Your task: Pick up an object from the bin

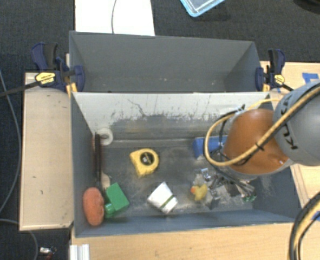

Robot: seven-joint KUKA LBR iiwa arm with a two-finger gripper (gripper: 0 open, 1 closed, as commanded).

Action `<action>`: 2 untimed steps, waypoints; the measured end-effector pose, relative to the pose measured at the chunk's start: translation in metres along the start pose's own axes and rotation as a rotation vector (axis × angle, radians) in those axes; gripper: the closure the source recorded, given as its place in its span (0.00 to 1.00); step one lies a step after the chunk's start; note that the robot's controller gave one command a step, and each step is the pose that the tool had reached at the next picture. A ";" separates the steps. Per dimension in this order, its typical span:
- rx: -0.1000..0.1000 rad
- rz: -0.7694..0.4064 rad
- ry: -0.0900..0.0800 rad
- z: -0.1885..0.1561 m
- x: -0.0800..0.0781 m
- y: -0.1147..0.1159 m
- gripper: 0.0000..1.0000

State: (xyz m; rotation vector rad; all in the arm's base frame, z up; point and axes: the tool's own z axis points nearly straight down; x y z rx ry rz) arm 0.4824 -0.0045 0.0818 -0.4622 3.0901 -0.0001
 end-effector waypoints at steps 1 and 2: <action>-0.002 0.044 0.005 -0.075 -0.004 -0.001 1.00; -0.001 0.030 0.002 -0.149 -0.027 0.004 1.00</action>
Offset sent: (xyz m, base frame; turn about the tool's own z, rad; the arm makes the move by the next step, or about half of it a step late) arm 0.0185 0.0112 0.1441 0.0311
